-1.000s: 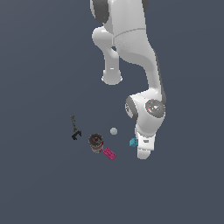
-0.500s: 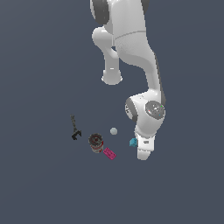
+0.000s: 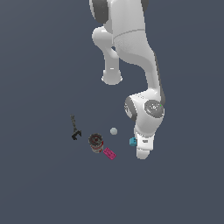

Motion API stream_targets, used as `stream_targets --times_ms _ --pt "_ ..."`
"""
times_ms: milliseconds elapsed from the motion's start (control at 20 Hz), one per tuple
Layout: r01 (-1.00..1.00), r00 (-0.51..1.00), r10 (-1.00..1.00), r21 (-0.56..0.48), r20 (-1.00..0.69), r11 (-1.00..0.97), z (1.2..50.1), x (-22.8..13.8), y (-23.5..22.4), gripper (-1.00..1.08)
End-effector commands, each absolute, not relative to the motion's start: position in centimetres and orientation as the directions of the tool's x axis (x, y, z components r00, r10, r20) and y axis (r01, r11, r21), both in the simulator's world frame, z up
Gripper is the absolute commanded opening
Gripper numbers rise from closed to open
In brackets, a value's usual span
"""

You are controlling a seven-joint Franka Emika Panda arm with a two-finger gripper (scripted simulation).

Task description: Pick up a designated object from a clutter of objects.

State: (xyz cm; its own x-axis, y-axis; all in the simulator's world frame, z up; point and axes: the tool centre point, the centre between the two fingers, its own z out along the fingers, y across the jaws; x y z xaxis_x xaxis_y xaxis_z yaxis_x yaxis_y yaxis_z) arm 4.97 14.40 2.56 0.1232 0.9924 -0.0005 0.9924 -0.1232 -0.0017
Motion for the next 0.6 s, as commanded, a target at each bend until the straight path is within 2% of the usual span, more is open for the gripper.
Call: stream_targets --times_ms 0,550 --pt "0.992 0.124 0.992 0.0 0.0 -0.124 3.1 4.8 14.0 -1.0" --pt "0.992 0.124 0.992 0.001 -0.002 -0.124 8.2 2.4 9.8 -1.0"
